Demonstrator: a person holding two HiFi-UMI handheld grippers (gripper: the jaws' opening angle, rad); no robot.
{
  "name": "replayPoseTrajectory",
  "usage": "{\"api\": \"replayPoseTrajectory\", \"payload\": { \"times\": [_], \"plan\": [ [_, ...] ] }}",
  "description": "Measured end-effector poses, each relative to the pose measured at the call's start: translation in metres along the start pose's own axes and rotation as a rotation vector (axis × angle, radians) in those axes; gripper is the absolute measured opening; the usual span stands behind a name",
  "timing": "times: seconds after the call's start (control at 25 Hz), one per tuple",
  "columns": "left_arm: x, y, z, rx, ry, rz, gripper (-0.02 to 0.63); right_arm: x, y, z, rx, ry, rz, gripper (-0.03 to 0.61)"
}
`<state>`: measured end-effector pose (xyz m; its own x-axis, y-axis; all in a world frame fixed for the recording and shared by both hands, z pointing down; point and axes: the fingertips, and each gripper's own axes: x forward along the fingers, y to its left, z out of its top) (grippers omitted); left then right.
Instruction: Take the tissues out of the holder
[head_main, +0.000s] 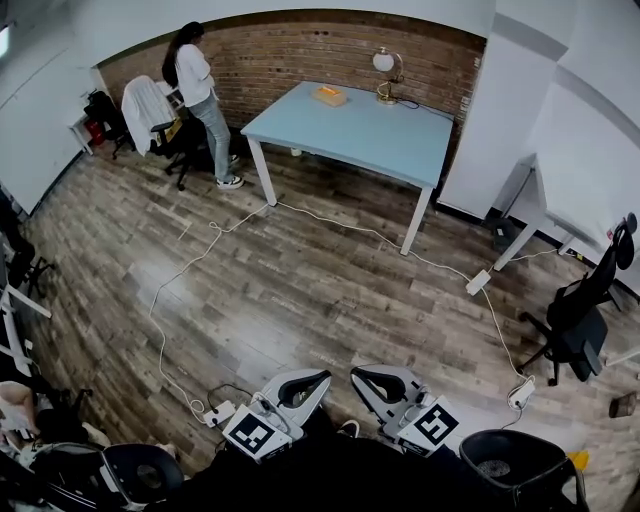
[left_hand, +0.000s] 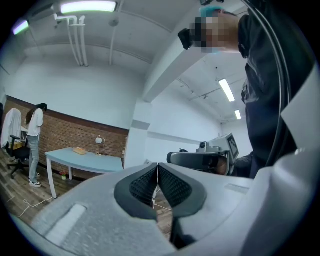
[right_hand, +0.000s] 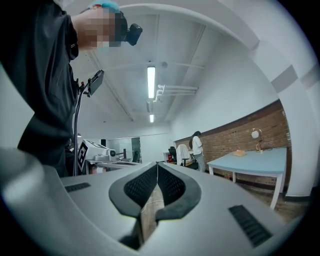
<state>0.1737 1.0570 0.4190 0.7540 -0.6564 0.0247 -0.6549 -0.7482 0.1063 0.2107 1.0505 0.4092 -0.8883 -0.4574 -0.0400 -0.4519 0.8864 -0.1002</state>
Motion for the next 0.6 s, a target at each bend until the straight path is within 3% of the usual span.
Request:
{"api": "replayPoseTrajectory", "payload": {
  "times": [0.6],
  "plan": [
    [0.033,0.091,0.018,-0.017,-0.006,-0.023,0.009,0.073,-0.056,0.017,-0.002,0.037,-0.004,0.006]
  ]
}}
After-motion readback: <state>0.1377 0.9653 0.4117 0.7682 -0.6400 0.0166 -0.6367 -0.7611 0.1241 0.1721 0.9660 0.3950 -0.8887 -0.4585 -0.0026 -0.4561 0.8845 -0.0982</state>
